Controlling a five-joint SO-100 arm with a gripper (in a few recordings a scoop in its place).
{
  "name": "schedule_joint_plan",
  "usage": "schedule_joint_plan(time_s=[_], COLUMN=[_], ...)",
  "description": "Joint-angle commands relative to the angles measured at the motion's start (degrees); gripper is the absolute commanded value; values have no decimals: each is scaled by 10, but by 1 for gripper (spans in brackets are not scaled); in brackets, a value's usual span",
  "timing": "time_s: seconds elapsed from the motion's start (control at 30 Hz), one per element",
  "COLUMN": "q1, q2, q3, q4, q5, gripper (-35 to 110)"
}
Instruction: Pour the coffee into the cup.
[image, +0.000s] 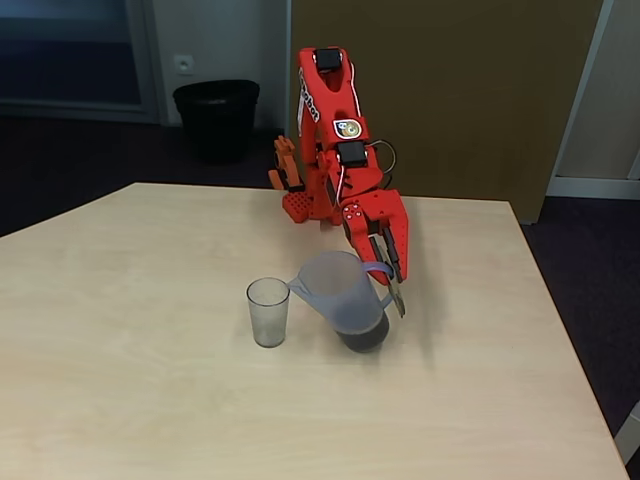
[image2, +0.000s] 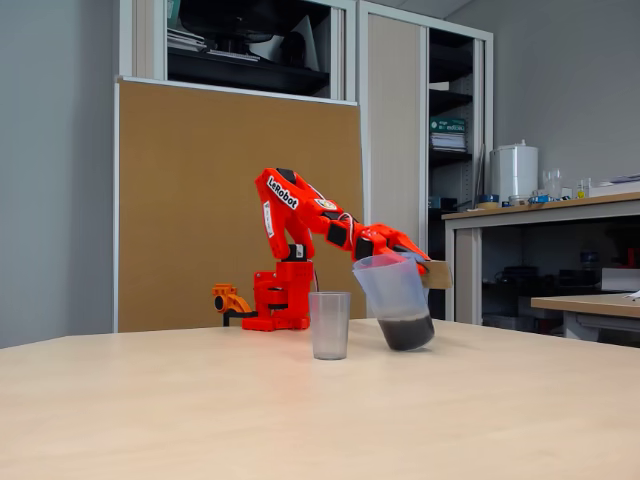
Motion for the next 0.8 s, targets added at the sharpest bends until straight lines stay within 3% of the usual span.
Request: schedule_joint_plan(time_s=[0.0,0.77], q1=[-2,-2], q2=[31,68], q3=[-48,-168], q4=[14,219], q5=[16,64], gripper=[0,0])
